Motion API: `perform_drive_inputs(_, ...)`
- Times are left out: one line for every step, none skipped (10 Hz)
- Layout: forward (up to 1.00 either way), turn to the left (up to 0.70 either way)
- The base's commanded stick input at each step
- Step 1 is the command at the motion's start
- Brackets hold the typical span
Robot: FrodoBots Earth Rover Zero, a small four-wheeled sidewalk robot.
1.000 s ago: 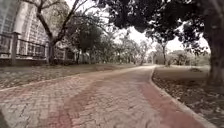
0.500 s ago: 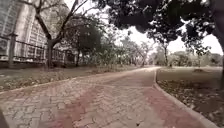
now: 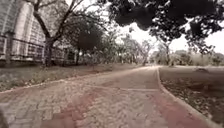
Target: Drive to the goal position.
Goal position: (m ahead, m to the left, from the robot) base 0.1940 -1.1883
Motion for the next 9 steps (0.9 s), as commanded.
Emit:
perform_drive_inputs(0.7,0.0)
perform_drive_inputs(0.7,0.0)
perform_drive_inputs(0.7,0.0)
perform_drive_inputs(0.7,0.0)
perform_drive_inputs(0.7,0.0)
perform_drive_inputs(0.7,0.0)
perform_drive_inputs(0.7,0.0)
perform_drive_inputs(0.7,0.0)
perform_drive_inputs(0.7,0.0)
